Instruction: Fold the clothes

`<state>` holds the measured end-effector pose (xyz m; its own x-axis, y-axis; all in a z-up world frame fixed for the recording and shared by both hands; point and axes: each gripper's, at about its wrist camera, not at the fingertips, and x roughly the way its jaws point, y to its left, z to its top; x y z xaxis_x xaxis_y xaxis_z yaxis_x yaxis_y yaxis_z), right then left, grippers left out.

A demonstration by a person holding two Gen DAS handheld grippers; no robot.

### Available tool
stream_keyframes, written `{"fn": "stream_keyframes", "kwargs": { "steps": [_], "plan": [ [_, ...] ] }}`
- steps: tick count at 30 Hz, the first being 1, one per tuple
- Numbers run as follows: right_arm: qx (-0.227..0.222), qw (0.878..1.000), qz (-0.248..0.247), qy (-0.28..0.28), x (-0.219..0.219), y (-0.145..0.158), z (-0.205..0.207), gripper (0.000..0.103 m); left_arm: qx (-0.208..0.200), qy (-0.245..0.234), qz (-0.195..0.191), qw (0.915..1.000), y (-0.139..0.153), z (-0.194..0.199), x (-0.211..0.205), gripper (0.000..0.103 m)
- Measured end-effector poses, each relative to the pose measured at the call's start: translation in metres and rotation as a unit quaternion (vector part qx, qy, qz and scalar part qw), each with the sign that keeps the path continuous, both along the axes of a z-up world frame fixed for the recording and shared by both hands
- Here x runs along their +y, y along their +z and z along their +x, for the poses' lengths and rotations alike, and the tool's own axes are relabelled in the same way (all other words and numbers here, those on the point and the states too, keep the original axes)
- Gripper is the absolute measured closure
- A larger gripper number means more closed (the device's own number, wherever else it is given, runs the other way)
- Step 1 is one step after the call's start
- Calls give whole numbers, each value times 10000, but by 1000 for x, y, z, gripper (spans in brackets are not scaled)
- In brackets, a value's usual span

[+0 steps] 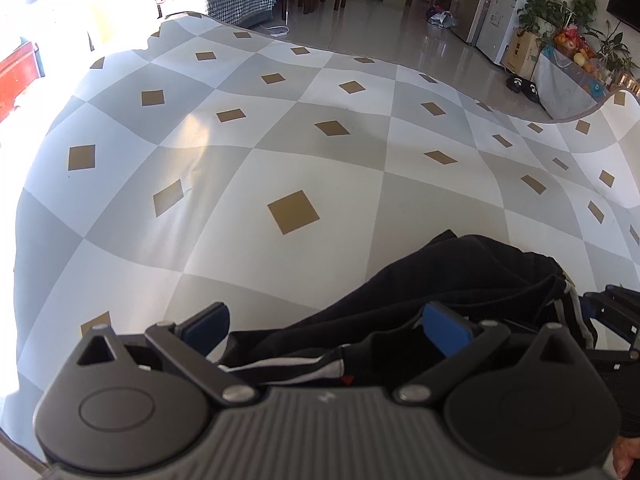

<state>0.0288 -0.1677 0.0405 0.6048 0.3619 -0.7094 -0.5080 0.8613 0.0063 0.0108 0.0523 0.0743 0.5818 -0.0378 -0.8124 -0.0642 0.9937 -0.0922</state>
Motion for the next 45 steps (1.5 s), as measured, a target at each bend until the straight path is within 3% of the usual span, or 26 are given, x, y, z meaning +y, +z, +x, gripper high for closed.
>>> {"fn": "stream_keyframes", "kwargs": {
  "steps": [4, 9, 19, 31, 34, 40, 45],
  "plan": [
    [-120, 9998, 112, -127, -2, 6, -1, 79, -11, -80, 156, 9998, 1, -1, -6, 0],
    [-349, 9978, 459, -324, -9, 21, -5, 92, -101, -167, 259, 9995, 5, -4, -12, 0],
    [-876, 9855, 1172, -857, -24, 65, -12, 94, -369, -322, 469, 9977, 18, -11, -20, 0],
    [-1292, 9536, 2081, -1752, -66, 116, -14, 94, -487, -597, 361, 9964, 30, -18, -38, 0],
    [-1267, 9514, 1959, -2010, -77, 119, -11, 94, -453, -687, 386, 9959, 29, -19, -45, 0],
    [-802, 9456, 1821, -2573, -104, 108, 0, 93, -330, -837, 393, 9952, 23, -18, -57, 0],
    [-591, 9564, 1374, -2508, -109, 95, 5, 92, -257, -962, 393, 9943, 17, -15, -70, 0]
  ]
}}
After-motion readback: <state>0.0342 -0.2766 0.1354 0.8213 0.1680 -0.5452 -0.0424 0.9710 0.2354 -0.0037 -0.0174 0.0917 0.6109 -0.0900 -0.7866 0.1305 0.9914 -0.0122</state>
